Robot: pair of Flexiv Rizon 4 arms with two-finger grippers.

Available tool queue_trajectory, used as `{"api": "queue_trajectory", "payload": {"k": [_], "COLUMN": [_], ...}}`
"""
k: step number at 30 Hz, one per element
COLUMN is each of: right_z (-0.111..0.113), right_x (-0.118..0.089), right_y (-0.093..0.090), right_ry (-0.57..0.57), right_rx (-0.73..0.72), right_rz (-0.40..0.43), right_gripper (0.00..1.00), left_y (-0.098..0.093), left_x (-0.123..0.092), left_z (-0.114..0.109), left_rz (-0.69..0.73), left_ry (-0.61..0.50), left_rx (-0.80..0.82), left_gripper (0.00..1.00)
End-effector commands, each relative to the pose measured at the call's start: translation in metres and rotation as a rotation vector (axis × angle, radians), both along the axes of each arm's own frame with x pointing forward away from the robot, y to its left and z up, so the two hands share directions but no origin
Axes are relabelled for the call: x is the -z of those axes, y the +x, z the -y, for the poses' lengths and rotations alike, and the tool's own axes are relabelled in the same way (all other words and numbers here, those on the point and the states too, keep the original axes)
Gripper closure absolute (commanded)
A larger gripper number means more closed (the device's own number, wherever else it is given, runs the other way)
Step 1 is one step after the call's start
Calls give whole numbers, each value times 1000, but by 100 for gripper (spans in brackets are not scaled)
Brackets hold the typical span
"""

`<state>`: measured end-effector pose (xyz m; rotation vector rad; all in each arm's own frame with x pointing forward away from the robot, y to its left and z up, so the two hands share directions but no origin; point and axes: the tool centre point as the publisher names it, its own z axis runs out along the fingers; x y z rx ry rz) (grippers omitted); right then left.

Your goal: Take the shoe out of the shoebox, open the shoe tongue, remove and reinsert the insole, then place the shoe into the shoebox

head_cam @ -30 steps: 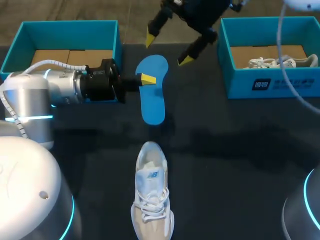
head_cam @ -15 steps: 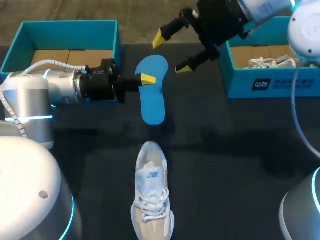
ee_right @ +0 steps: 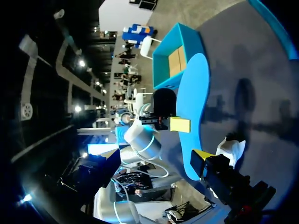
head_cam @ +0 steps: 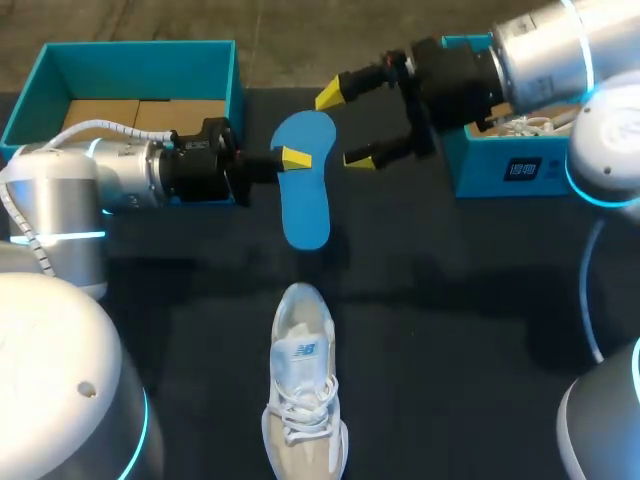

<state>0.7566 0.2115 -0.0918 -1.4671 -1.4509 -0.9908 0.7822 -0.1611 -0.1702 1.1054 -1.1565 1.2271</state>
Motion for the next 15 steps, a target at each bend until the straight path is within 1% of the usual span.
{"api": "queue_trajectory", "payload": {"k": [1, 5, 8, 12, 14, 15], "right_z": [1, 1, 1, 1, 1, 1], "right_x": [6, 6, 6, 6, 6, 6], "right_y": [-5, -4, -4, -4, -4, -4], "right_ry": [117, 115, 115, 115, 115, 115], "right_rx": [-1, -3, -3, -3, -3, -3], "right_rz": [6, 1, 1, 1, 1, 1], "right_gripper": [0, 0, 0, 0, 0, 0], "left_y": [1, 7, 10, 14, 16, 14], "left_x": [1, 1, -5, -14, -18, -20], "left_z": [-3, -8, -15, -22, -22, -23], "left_rz": [6, 73, 174, 366, 505, 581], "left_ry": [-8, -26, -66, -137, -115, -122], "left_rx": [-5, -25, -34, -47, -69, -81], "left_gripper": [100, 100, 100, 100, 100, 100]}}
